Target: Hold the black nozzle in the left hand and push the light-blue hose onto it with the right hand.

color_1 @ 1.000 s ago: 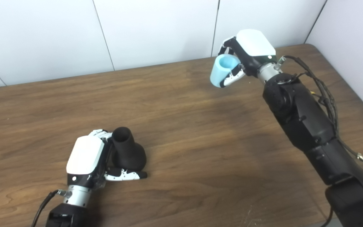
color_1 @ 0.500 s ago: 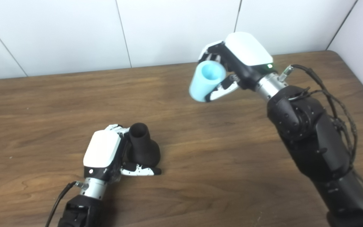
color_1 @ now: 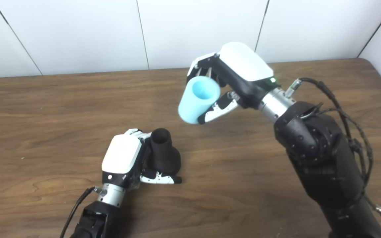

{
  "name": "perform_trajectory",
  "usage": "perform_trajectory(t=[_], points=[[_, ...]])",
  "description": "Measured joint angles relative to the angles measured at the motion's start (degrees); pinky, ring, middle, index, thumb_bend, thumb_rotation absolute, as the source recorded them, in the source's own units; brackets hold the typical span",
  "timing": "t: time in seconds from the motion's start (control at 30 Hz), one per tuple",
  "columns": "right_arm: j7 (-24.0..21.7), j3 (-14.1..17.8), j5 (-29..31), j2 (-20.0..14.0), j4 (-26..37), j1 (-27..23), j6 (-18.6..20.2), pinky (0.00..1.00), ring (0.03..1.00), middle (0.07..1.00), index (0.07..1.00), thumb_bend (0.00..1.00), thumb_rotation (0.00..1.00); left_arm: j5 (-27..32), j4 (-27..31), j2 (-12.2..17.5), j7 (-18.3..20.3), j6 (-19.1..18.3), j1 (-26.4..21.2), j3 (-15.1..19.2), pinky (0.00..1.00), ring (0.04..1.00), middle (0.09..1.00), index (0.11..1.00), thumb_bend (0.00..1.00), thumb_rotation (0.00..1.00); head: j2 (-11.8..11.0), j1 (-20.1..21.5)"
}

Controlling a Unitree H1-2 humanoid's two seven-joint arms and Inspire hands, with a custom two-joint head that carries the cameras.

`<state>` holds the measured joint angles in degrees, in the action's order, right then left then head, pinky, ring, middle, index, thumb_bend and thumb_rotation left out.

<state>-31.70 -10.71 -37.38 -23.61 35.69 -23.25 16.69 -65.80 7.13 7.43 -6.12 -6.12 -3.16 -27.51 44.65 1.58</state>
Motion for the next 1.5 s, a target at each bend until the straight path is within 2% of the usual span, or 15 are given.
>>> perform_trajectory(t=[0.2, 0.43, 0.6, 0.93, 1.5], points=[[-1.89, -0.72, 0.00, 1.21, -0.07, -0.19, 1.04, 0.35, 0.382, 0.464, 0.508, 0.53, 0.00, -0.08, -0.01, -0.29, 0.02, -0.40, 0.01, -0.20, 0.76, 0.614, 0.475, 0.494, 0.53, 0.00, 0.18, -0.53], [-1.61, -1.45, 0.11, 1.58, -0.99, 0.91, -0.43, 0.30, 0.358, 0.460, 0.509, 0.53, 0.00, -0.13, -0.02, -0.31, 0.04, -0.70, 0.00, -0.34, 0.77, 0.612, 0.470, 0.496, 0.53, 0.00, 0.18, -0.53], [-1.51, -2.15, 0.08, 3.41, -1.99, 1.39, -1.36, 0.31, 0.361, 0.461, 0.509, 0.53, 0.00, -0.29, -0.02, -0.36, 0.05, -1.05, -0.11, -0.54, 0.77, 0.607, 0.460, 0.499, 0.53, 0.00, 0.35, -0.70], [-0.63, -2.73, 0.49, 4.46, -2.60, 1.82, -3.46, 0.32, 0.365, 0.460, 0.510, 0.53, 0.00, -0.50, -0.02, -0.54, 0.09, -2.03, -0.29, -1.02, 0.77, 0.597, 0.458, 0.500, 0.53, 0.00, 0.44, -1.14], [0.19, -3.70, 1.22, 5.65, -3.03, 2.02, -3.74, 0.29, 0.346, 0.455, 0.514, 0.53, 0.00, -1.31, -0.14, -0.75, 0.01, -2.25, -0.33, -1.20, 0.77, 0.596, 0.467, 0.497, 0.53, 0.00, 0.70, -1.32]])
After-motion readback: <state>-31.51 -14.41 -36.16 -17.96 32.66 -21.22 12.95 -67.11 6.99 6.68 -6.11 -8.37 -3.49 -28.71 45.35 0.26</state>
